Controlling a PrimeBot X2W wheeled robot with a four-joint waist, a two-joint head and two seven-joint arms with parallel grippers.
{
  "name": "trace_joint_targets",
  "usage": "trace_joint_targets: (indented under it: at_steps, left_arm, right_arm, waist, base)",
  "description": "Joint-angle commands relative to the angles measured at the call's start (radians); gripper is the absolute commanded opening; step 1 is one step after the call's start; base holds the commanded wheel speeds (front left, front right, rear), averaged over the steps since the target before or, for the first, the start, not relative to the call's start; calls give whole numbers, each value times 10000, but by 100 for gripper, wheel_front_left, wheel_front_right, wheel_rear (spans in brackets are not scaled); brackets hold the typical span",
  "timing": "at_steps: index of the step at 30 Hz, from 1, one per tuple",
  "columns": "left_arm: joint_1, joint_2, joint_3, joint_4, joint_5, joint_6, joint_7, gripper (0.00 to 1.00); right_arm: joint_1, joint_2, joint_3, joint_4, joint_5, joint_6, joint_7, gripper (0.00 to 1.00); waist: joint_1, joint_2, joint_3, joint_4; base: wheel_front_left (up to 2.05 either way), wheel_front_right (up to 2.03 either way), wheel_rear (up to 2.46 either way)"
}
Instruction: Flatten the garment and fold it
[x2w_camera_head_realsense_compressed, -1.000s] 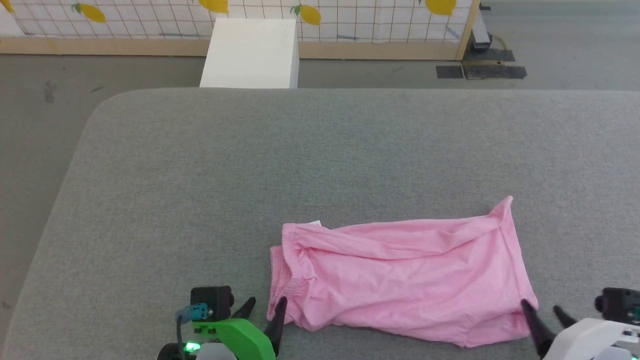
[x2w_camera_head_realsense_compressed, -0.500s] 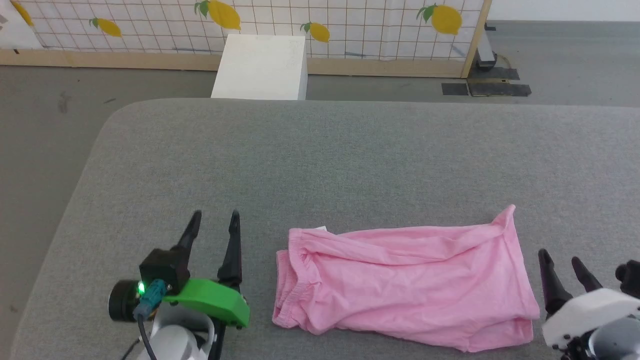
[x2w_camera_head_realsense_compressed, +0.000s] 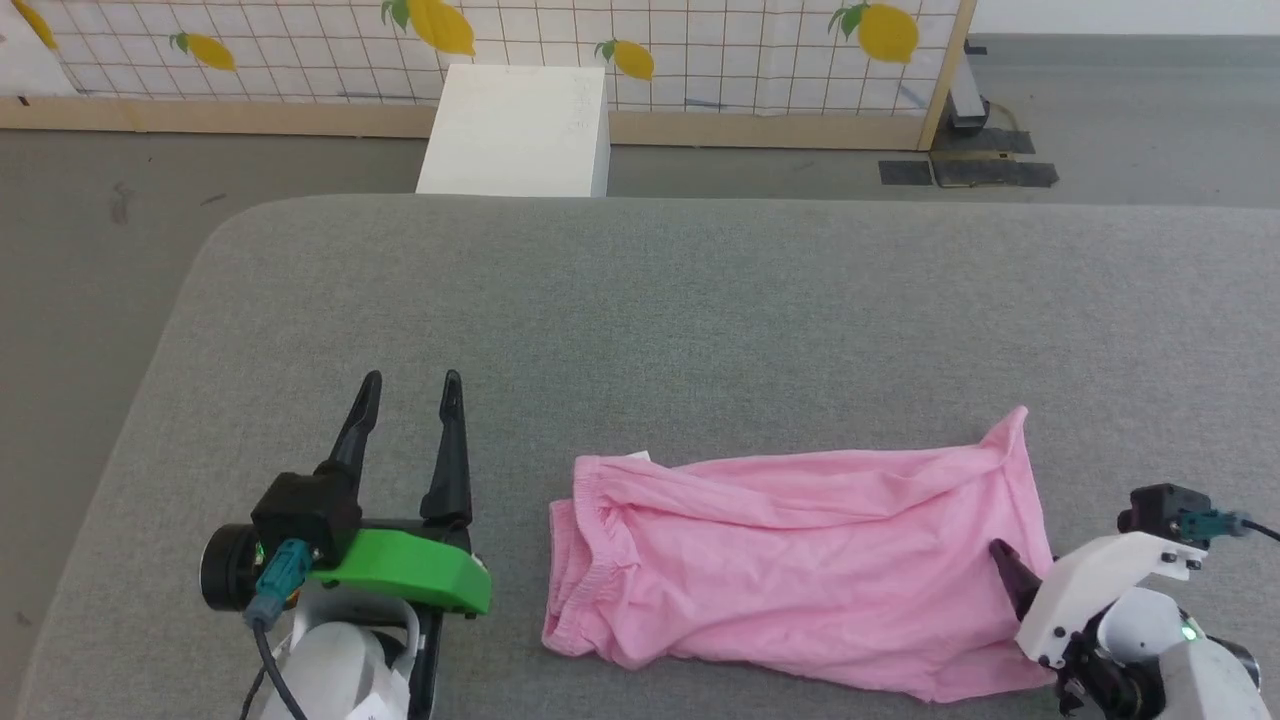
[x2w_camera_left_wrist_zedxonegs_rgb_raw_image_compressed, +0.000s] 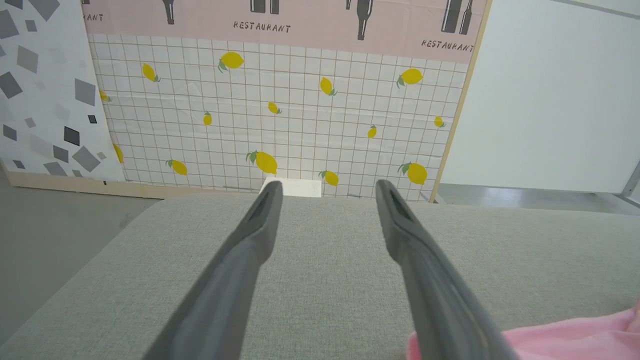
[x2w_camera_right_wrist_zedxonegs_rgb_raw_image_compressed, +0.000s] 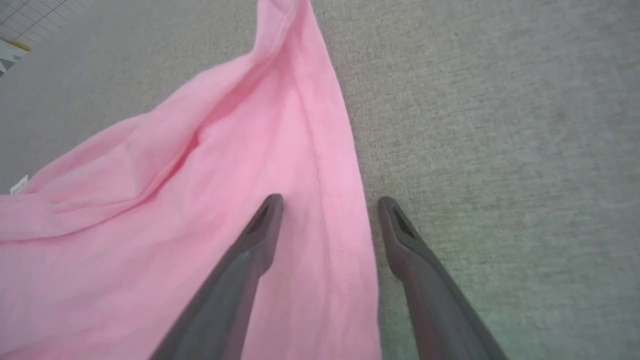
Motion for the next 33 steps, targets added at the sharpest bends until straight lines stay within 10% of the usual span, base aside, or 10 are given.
trace_joint_targets:
  at_steps: [1, 5, 6, 7, 8, 9, 26, 33]
  left_arm:
    - [42, -122, 149, 77, 172, -153, -44, 100]
    - [163, -355, 437, 239, 373, -465, -44, 100]
    - [188, -397, 487, 265, 415, -518, -44, 100]
    - [216, -444, 544, 296, 460, -577, -44, 100]
    - [239, -481, 592, 322, 500, -626, -45, 100]
    - [266, -519, 640, 359, 525, -681, -45, 100]
    - [476, -741, 972, 770, 654, -1155, -45, 100]
    - [436, -754, 1042, 752, 672, -1186, -45, 100]
  right_arm:
    - [-235, 1, 126, 339, -153, -13, 343, 100]
    - [-401, 1, 598, 1077, 156, -13, 1199, 100]
    - [-417, 1, 749, 1174, 315, -13, 1351, 85]
    - [-437, 1, 942, 1249, 598, -13, 1476, 45]
    - [-446, 1, 1124, 1259, 857, -13, 1505, 45]
    - [-440, 1, 1268, 1231, 1027, -13, 1443, 0]
    - [475, 0, -1931, -1367, -2847, -13, 37, 0]
    - [1198, 0, -982, -3848, -3012, -13, 460, 0]
  waist:
    - [0, 0, -24, 15]
    - [0, 0, -111, 50]
    - [0, 0, -130, 56]
    - [0, 0, -156, 60]
    - [0, 0, -176, 60]
    - [0, 0, -194, 56]
    - [0, 0, -389, -13]
    - [0, 0, -280, -78]
  base:
    - [0, 0, 0]
    - [0, 0, 0]
    - [0, 0, 0]
    - [0, 0, 0]
    - [0, 0, 0]
    - [0, 0, 0]
    - [0, 0, 0]
    - [0, 0, 0]
